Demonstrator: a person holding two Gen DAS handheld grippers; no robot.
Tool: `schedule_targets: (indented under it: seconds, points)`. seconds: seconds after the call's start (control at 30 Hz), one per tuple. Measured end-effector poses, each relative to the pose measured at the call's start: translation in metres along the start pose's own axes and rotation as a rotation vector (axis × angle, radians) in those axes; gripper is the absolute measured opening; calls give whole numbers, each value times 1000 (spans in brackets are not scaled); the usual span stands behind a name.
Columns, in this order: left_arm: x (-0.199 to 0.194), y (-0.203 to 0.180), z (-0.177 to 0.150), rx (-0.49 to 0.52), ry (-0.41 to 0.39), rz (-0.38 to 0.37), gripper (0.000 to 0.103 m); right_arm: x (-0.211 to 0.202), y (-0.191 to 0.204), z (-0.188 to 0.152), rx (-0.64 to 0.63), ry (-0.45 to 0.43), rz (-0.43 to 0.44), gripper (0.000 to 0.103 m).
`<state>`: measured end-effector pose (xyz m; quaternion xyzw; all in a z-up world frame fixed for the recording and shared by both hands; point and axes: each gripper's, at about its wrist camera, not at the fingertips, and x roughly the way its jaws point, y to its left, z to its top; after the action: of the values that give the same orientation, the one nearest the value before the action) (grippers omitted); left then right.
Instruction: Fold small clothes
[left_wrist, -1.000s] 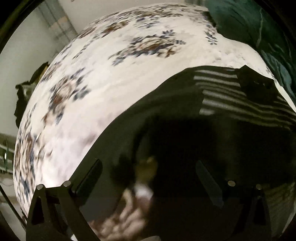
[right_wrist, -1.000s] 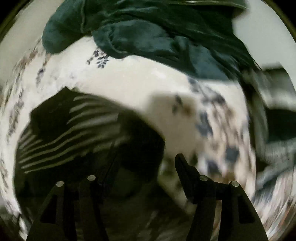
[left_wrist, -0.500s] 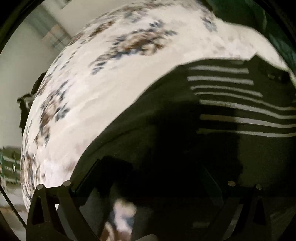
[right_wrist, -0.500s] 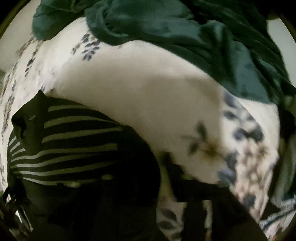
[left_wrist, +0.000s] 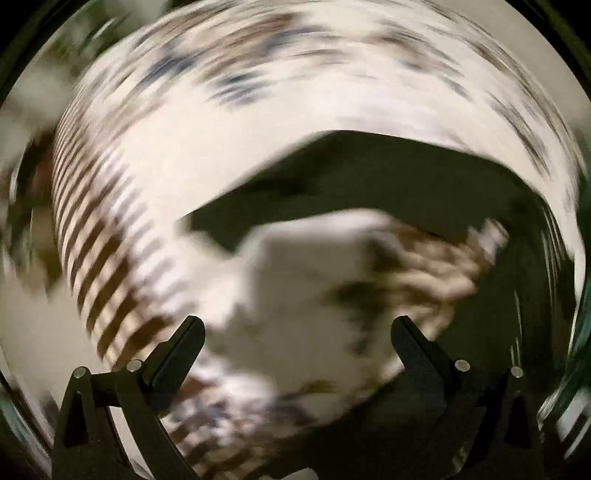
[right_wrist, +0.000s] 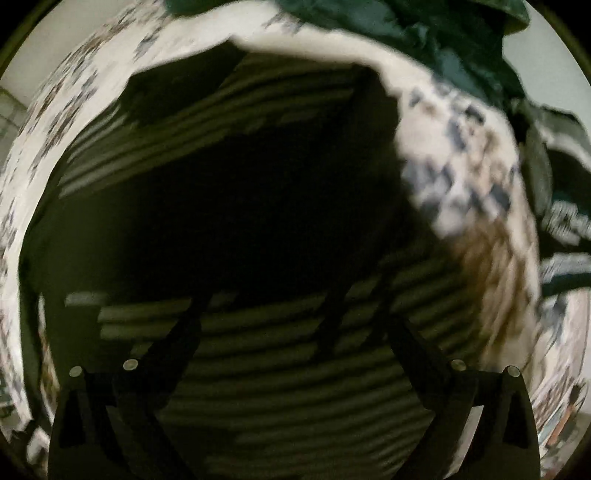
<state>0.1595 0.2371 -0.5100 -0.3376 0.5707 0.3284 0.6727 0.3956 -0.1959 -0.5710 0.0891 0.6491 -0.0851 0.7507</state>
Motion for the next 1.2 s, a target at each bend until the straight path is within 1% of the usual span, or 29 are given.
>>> schedule_targets:
  seconds: [0.07,0.13,0.17,0.2,0.23,0.27,0.3,0.33,0.37,0.43,0.5,0.53,0.57,0.63,0.67,0.7,0.73,0.77,0.8,0.83,0.87,0.9,0.93,0.97,1.0,1.07,1.13,1.17,1.2]
  points:
    - [13,28,4,-65,7,2,103,7,18,-23,-37,51,-4,102]
    - [28,39,14,-73,18,21,103,11,36,-39,-93,79,-11,102]
    - [32,42,21,-76,7,36,103,12,43,-45,-122,80,-27,102]
    - [35,46,30,-86,-10,59,103,12,50,-49,-146,78,-44,102]
    - [38,55,48,-117,-45,86,103,12,56,-53,-166,77,-58,102]
    - [39,63,61,-143,-70,94,102,12,60,-55,-174,78,-66,102]
    - [38,75,80,-187,-107,128,102,12,64,-57,-177,76,-74,102]
    - [36,84,91,-220,-130,152,102,11,68,-58,-177,71,-78,102]
    - [30,103,110,-285,-174,169,102,11,70,-59,-176,67,-86,102]
    - [22,123,128,-334,-204,152,102,12,74,-60,-168,64,-107,102]
    - [17,133,137,-335,-184,120,102,12,76,-61,-152,69,-111,102]
    - [17,134,137,-320,-153,85,102,13,77,-62,-145,72,-113,102]
    - [18,130,131,-279,-120,31,102,13,77,-57,-144,76,-114,102]
    - [23,116,123,-175,-80,-33,102,13,81,-60,-145,84,-113,102]
    - [29,100,117,-81,-56,-53,102,14,82,-62,-145,89,-114,102]
    - [35,82,111,20,-54,-68,101,12,89,-66,-145,96,-116,102]
    - [40,71,107,80,-61,-73,90,13,92,-67,-143,103,-118,102]
    - [51,52,101,180,-70,-42,82,15,93,-70,-135,113,-120,102]
    - [56,44,101,222,-68,-35,55,17,93,-71,-124,122,-117,102]
    - [62,34,100,264,-72,-35,24,17,94,-73,-117,127,-114,102]
    - [61,26,102,292,-103,-28,12,18,94,-74,-111,129,-116,102]
    - [56,23,102,305,-121,-51,10,18,95,-74,-110,126,-121,102]
    - [43,19,103,324,-166,-67,9,18,95,-74,-110,122,-126,102]
    - [15,17,104,355,-261,-105,9,18,94,-73,-108,116,-131,102]
    - [-7,17,103,379,-330,-145,9,18,95,-74,-106,113,-135,102]
    - [-46,19,99,438,-439,-201,9,18,94,-73,-96,106,-143,102]
    - [-60,26,97,485,-491,-207,12,20,88,-70,-90,104,-150,102]
    - [-59,32,89,516,-498,-192,14,22,84,-70,-84,104,-153,102]
    - [-50,41,84,528,-468,-173,15,24,81,-67,-79,106,-154,102]
